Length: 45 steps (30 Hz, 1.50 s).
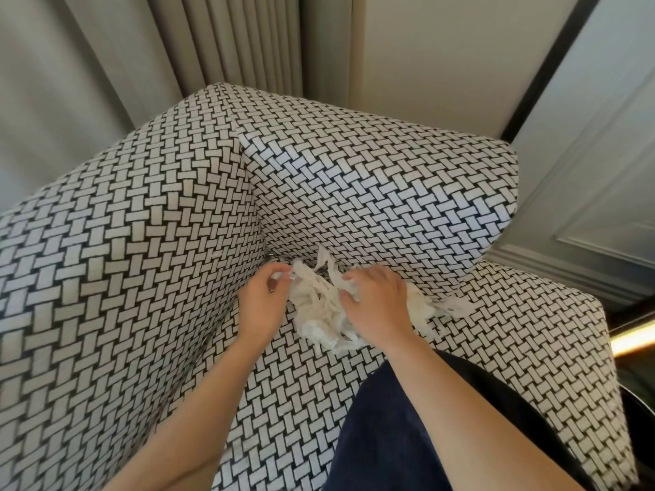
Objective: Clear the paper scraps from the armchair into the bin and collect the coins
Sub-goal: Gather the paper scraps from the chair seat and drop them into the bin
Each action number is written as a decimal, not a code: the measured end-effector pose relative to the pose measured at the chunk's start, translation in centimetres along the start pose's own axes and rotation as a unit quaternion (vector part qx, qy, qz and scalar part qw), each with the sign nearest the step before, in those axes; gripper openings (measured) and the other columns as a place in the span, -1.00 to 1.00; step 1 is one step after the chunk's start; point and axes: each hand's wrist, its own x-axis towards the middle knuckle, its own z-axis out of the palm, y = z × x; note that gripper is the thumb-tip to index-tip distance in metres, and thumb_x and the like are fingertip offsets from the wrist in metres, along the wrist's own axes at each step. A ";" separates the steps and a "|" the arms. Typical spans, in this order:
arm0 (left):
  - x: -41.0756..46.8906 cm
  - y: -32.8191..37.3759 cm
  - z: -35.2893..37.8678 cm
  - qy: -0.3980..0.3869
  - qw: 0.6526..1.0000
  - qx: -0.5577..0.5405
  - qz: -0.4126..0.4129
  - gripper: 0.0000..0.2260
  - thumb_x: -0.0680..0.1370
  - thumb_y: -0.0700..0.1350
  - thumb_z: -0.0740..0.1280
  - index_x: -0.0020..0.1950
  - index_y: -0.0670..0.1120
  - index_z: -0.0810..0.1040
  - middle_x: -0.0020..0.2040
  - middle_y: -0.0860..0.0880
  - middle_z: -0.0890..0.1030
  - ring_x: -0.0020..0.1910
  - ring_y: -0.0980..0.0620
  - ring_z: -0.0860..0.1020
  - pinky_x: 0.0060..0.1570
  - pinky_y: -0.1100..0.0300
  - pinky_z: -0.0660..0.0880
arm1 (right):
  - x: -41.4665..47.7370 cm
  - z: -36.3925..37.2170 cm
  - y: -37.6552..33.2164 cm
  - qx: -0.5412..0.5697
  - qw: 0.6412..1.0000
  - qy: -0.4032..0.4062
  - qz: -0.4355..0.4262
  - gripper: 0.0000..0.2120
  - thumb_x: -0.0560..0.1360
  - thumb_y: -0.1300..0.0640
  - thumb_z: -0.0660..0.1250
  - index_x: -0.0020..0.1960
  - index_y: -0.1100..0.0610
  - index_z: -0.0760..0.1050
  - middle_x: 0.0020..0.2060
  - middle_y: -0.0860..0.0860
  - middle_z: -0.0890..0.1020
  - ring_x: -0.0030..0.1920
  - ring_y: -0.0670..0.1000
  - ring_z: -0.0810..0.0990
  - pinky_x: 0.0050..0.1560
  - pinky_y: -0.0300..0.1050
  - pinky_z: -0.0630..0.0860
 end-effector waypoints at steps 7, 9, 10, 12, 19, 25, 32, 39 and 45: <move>0.1 0.4 0.2 -0.023 1.000 0.006 0.016 -0.69 0.57 -0.29 0.20 0.22 0.05 0.44 -0.28 -0.10 0.58 -0.49 0.09 0.32 -0.56 0.34 0.26 | 0.7 1.4 0.4 -0.123 0.975 -0.182 -0.014 -0.56 0.62 -0.10 -0.05 0.49 -0.21 0.05 0.54 0.11 -0.07 0.52 0.21 -0.20 0.43 0.29 -0.26; 0.1 0.2 0.1 -0.038 0.999 0.000 0.005 -0.59 0.57 -0.29 0.20 0.35 0.08 0.34 -0.29 -0.05 0.54 -0.51 0.10 0.30 -0.58 0.31 0.26 | 0.9 1.6 0.5 -0.128 0.968 -0.215 -0.002 -0.52 0.61 -0.11 -0.05 0.51 -0.21 -0.05 0.54 0.10 -0.14 0.51 0.22 -0.25 0.42 0.29 -0.28; 0.1 0.2 0.0 -0.040 0.999 0.006 -0.008 -0.57 0.57 -0.27 0.20 0.39 0.06 0.31 -0.23 -0.01 0.54 -0.51 0.10 0.32 -0.56 0.29 0.29 | 1.0 1.6 0.5 -0.126 0.965 -0.229 0.004 -0.50 0.61 -0.11 -0.04 0.52 -0.19 -0.08 0.54 0.09 -0.15 0.50 0.22 -0.26 0.42 0.30 -0.28; 0.3 0.0 -0.2 -0.045 0.998 0.027 -0.035 -0.60 0.57 -0.23 0.23 0.38 0.01 0.33 -0.04 0.01 0.56 -0.44 0.12 0.41 -0.49 0.30 0.37 | 1.2 1.5 0.5 -0.120 0.963 -0.242 0.011 -0.47 0.61 -0.07 0.00 0.53 -0.12 -0.05 0.55 0.04 -0.11 0.51 0.20 -0.24 0.42 0.31 -0.27; 0.9 -0.2 -0.6 -0.111 0.990 0.080 -0.039 -0.78 0.52 -0.11 0.34 0.16 0.03 0.54 -0.13 0.03 0.59 -0.31 0.09 0.45 -0.37 0.27 0.38 | 1.5 1.3 0.3 -0.041 0.988 -0.150 0.019 -0.59 0.62 -0.01 0.01 0.42 0.03 0.33 0.45 -0.01 0.30 0.51 0.08 0.06 0.44 0.31 -0.18; 1.5 1.3 -0.1 -0.146 0.960 0.225 0.080 -0.81 0.55 -0.04 0.29 0.15 0.09 0.54 0.05 0.04 0.47 0.13 0.02 0.33 0.23 0.04 0.30 | 1.5 0.9 0.2 0.104 0.992 0.057 0.039 -0.73 0.56 -0.01 0.21 0.15 0.05 0.58 0.09 -0.02 0.62 0.18 0.00 0.52 0.43 0.21 0.10; 2.6 2.5 1.3 -0.335 0.838 0.396 0.172 -0.78 0.56 -0.03 0.25 0.19 0.04 0.51 0.50 0.08 0.19 0.40 -0.13 0.17 0.40 -0.08 0.13 | 0.9 0.1 0.1 0.199 0.959 0.203 0.022 -0.92 0.48 0.17 0.34 -0.05 0.12 0.58 -0.11 -0.04 0.63 0.03 -0.02 0.50 0.16 0.00 0.43; 2.5 1.6 1.5 -0.304 0.857 0.376 0.178 -0.81 0.55 0.00 0.28 0.14 0.04 0.54 0.17 0.10 0.54 0.15 0.03 0.28 0.29 0.04 0.22 | 0.6 -0.2 -0.4 0.256 0.943 0.211 0.026 -0.94 0.45 0.25 0.35 -0.08 0.15 0.51 -0.15 -0.05 0.53 -0.16 -0.18 0.44 -0.12 -0.44 0.33; 1.7 1.1 0.0 -0.237 0.912 0.311 0.123 -0.80 0.52 0.05 0.30 0.14 0.14 0.54 0.11 0.07 0.58 0.18 -0.01 0.30 0.26 -0.01 0.21 | 0.1 -0.5 -0.9 0.295 0.932 0.207 0.026 -0.69 0.43 0.33 0.38 0.13 0.13 0.46 0.08 0.00 0.45 -0.16 -0.17 0.48 0.00 -0.13 0.55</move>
